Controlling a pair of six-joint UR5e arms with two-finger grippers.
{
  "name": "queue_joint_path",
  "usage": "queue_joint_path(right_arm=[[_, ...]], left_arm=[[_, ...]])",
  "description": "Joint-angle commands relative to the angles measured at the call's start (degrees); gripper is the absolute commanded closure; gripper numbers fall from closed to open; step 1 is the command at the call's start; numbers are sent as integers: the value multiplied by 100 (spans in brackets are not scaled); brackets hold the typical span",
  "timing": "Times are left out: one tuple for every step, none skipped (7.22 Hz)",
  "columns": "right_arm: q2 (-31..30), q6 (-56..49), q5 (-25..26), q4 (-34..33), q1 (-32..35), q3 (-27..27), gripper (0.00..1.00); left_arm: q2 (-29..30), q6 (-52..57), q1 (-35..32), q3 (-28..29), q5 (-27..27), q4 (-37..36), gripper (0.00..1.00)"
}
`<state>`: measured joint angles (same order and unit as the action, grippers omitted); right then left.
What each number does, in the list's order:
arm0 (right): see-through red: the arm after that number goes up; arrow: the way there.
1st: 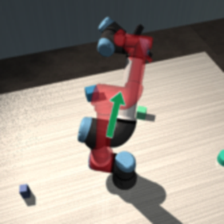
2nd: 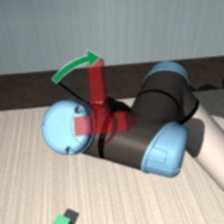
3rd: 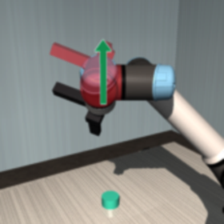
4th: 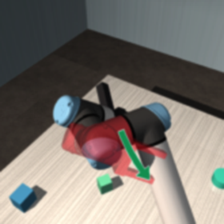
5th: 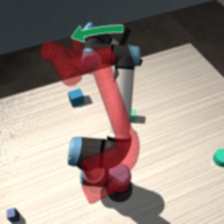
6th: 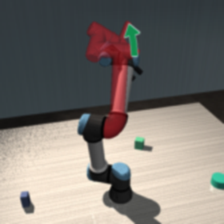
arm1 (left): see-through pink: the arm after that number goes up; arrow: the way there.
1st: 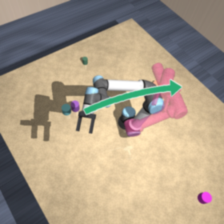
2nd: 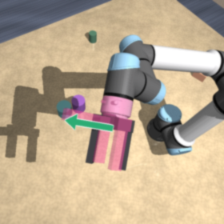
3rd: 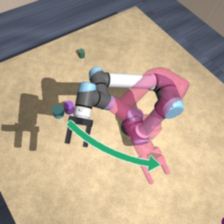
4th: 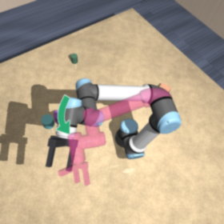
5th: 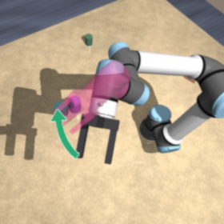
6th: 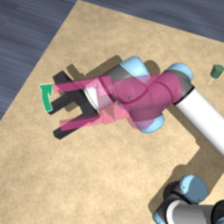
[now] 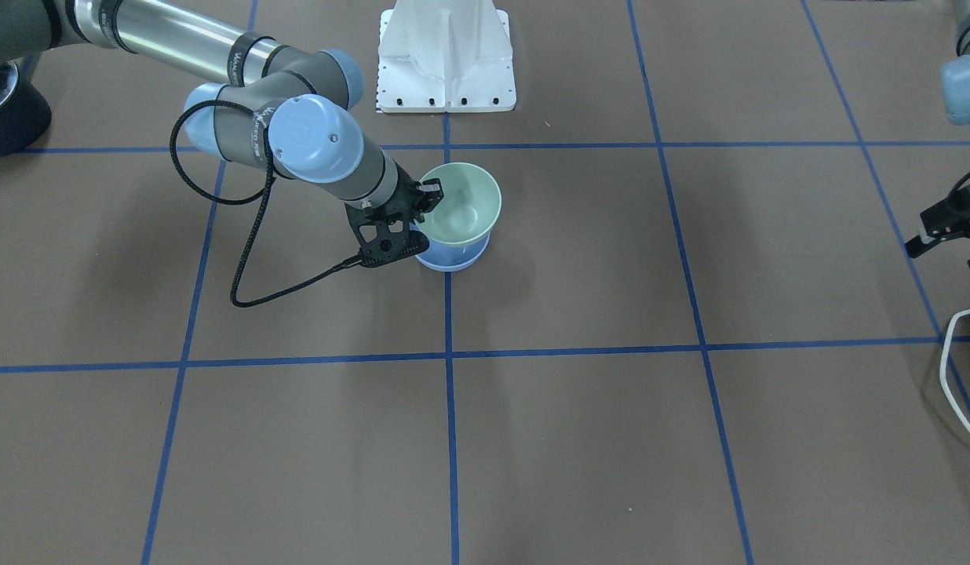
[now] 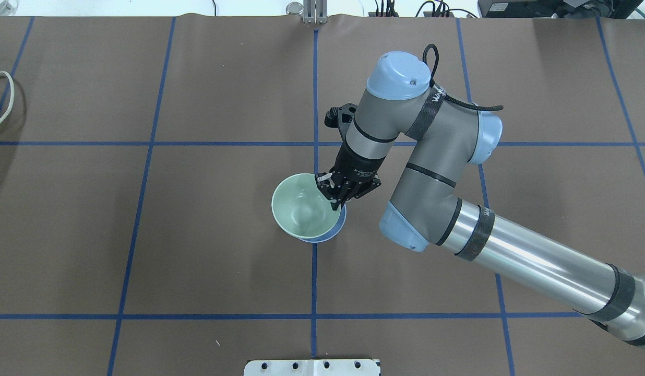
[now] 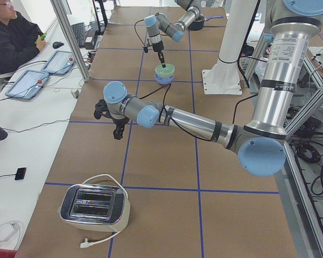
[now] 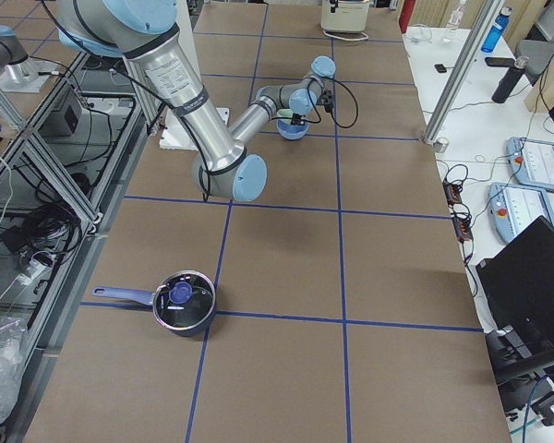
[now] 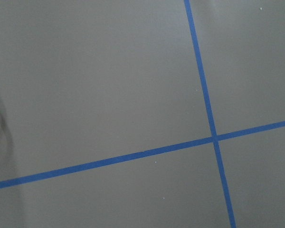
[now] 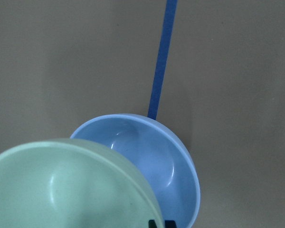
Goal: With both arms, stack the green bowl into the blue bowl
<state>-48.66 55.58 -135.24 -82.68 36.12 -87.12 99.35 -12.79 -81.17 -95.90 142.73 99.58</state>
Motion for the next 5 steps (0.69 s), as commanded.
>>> queue_joint_path(right_arm=[[-65, -29, 42, -3, -17, 28, 100], [-56, -30, 42, -12, 0, 28, 100], [-56, -30, 42, -12, 26, 28, 100], [-47, -12, 146, -20, 27, 28, 100], [-39, -12, 234, -38, 44, 37, 100]], left_arm=[[-126, 1308, -678, 1, -51, -716, 2], [-135, 1679, -863, 27, -113, -842, 2], [-135, 1814, -978, 45, -383, -844, 2], [-353, 1859, -997, 36, -534, -826, 2], [-372, 1859, -997, 10, -570, -809, 2]])
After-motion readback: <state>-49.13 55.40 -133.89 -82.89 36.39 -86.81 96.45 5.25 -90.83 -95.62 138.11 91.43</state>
